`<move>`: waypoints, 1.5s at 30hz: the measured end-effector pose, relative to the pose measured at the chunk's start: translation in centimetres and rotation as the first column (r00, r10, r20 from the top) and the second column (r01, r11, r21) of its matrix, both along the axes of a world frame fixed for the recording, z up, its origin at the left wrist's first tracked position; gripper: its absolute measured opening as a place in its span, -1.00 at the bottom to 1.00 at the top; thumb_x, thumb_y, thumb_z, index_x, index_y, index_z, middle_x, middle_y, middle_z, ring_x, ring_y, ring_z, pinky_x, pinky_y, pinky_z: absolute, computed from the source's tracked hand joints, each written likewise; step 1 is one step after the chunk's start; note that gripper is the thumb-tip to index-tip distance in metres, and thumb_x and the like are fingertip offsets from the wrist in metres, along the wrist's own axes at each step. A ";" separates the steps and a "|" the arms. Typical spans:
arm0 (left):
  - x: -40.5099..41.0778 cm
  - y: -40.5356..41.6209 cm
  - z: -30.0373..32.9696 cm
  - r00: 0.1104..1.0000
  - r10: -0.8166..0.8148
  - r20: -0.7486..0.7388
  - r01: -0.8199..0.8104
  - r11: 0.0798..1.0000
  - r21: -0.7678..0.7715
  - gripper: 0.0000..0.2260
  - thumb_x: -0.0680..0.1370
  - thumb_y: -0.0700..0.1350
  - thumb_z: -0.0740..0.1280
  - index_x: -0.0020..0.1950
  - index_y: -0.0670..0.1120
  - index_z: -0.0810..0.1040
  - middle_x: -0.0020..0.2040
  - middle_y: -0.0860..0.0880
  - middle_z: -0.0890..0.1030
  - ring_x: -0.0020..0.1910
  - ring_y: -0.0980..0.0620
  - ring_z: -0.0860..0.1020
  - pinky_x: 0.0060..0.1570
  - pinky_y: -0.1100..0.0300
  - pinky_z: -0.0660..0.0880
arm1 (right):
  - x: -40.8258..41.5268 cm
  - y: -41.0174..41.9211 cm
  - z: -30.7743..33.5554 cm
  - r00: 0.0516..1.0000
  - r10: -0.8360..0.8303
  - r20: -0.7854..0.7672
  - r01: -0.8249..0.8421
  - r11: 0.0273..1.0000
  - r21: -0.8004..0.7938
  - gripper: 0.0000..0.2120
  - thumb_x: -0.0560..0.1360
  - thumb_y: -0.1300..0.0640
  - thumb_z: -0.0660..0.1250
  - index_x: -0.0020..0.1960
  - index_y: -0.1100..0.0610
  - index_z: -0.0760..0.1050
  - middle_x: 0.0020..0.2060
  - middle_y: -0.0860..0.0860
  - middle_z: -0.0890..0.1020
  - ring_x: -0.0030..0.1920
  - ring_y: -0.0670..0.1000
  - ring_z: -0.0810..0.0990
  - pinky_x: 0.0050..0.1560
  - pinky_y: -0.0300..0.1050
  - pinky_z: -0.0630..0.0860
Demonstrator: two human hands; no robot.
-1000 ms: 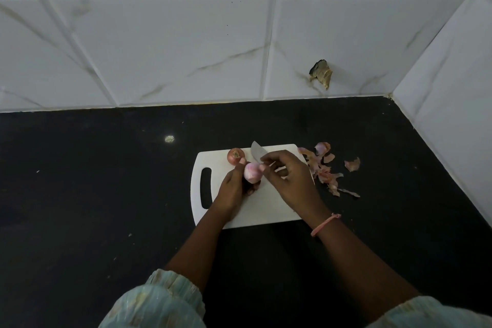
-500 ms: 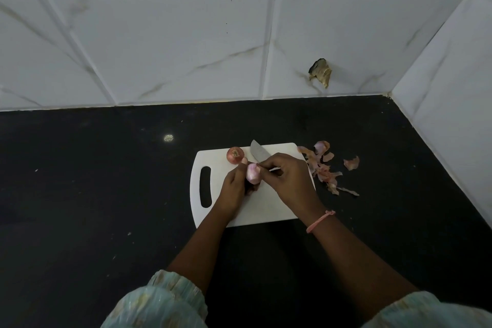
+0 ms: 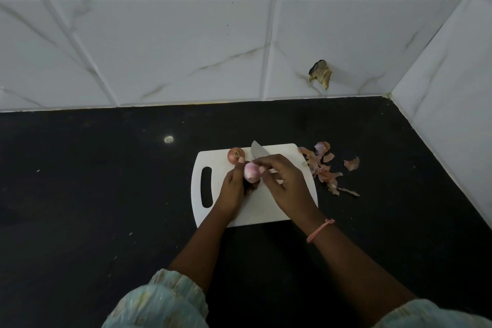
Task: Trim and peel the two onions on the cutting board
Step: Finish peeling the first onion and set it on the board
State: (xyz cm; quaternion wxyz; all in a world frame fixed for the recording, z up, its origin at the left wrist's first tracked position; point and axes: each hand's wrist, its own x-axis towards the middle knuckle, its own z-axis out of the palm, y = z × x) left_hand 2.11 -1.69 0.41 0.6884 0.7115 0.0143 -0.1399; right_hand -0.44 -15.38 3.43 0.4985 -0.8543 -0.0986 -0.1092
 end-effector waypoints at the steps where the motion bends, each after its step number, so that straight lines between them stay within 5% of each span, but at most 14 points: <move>1: 0.0 0.0 0.0 1.000 -0.005 -0.003 0.005 1.000 -0.013 -0.45 0.71 0.11 -0.06 -0.18 -0.15 0.57 -0.38 -0.04 0.53 -0.40 0.14 0.44 -0.36 0.35 0.38 | 0.1 0.0 -0.1 0.999 0.034 -0.022 -0.035 0.999 -0.027 -0.77 0.55 0.02 0.33 0.17 0.04 0.58 0.07 -0.11 0.57 0.13 -0.11 0.54 0.04 -0.25 0.54; 8: 0.2 -0.1 0.2 0.997 -0.050 0.064 0.053 0.998 -0.046 -0.44 0.71 0.12 -0.09 -0.25 -0.12 0.50 -0.42 0.00 0.48 -0.42 0.12 0.38 -0.37 0.33 0.34 | 0.5 -0.3 -0.2 0.992 -0.041 0.117 0.046 0.998 -0.038 -0.90 0.43 0.36 0.44 -0.11 0.20 0.64 -0.08 -0.03 0.63 -0.01 -0.13 0.60 -0.08 -0.31 0.51; 15: 0.5 0.2 -0.4 0.994 -0.083 0.076 0.090 0.992 -0.091 -0.45 0.69 0.15 -0.06 -0.17 -0.18 0.52 -0.37 -0.07 0.51 -0.38 0.06 0.40 -0.31 0.22 0.35 | 0.4 -0.4 -0.9 0.988 -0.036 0.150 0.080 0.952 -0.296 -0.88 0.56 0.21 0.31 0.08 0.14 0.57 0.04 -0.01 0.58 0.05 -0.06 0.57 -0.01 -0.17 0.55; 22: 0.8 0.4 -0.6 0.996 -0.091 -0.026 0.087 0.988 -0.128 -0.46 0.71 0.11 -0.06 -0.10 -0.17 0.59 -0.27 -0.15 0.56 -0.35 0.14 0.48 -0.25 0.29 0.43 | 0.7 0.6 0.4 0.991 0.021 0.133 0.046 0.875 -0.481 -0.88 0.59 0.13 0.26 0.05 0.15 0.52 0.04 0.04 0.52 0.02 -0.03 0.49 -0.09 -0.28 0.34; 29: 0.8 0.6 -0.5 0.992 -0.118 -0.035 0.113 0.986 -0.119 -0.48 0.72 0.07 -0.05 -0.13 -0.17 0.58 -0.35 -0.04 0.53 -0.36 0.13 0.41 -0.25 0.21 0.36 | 0.7 0.4 -0.2 0.998 -0.024 -0.061 0.009 0.973 -0.230 -0.70 0.56 -0.14 0.09 0.01 0.06 0.44 -0.05 -0.07 0.49 -0.05 -0.12 0.48 -0.04 -0.33 0.40; 32: 1.0 0.6 -0.8 0.989 -0.136 -0.056 0.126 0.979 -0.158 -0.43 0.70 0.15 -0.04 -0.04 -0.23 0.59 -0.24 -0.17 0.52 -0.30 0.05 0.41 -0.18 0.14 0.35 | 0.7 0.4 -0.2 0.989 -0.041 -0.145 0.029 0.996 -0.086 -0.83 0.59 -0.01 0.21 0.01 0.08 0.46 -0.08 -0.06 0.52 -0.03 -0.10 0.51 -0.04 -0.34 0.41; 39: 0.8 0.4 -0.2 0.985 -0.159 -0.069 0.134 0.951 -0.280 -0.50 0.62 0.25 0.03 0.06 0.04 0.70 0.05 -0.17 0.66 0.07 -0.14 0.52 0.11 0.02 0.40 | 1.0 0.7 -0.1 0.992 0.004 -0.125 -0.032 0.975 -0.219 -0.78 0.55 -0.11 0.15 0.01 0.02 0.43 -0.07 -0.11 0.49 -0.05 -0.13 0.48 0.00 -0.25 0.45; 45: 1.1 0.6 -0.1 0.983 -0.156 -0.100 0.113 0.933 -0.342 -0.54 0.58 0.24 0.14 0.01 -0.07 0.67 -0.12 -0.18 0.57 -0.16 -0.05 0.48 -0.07 0.10 0.38 | 0.8 0.7 -0.7 0.961 -0.075 -0.266 0.088 0.995 0.038 -0.94 0.60 0.11 0.23 0.04 0.07 0.46 -0.08 -0.03 0.57 -0.04 -0.07 0.55 -0.04 -0.25 0.44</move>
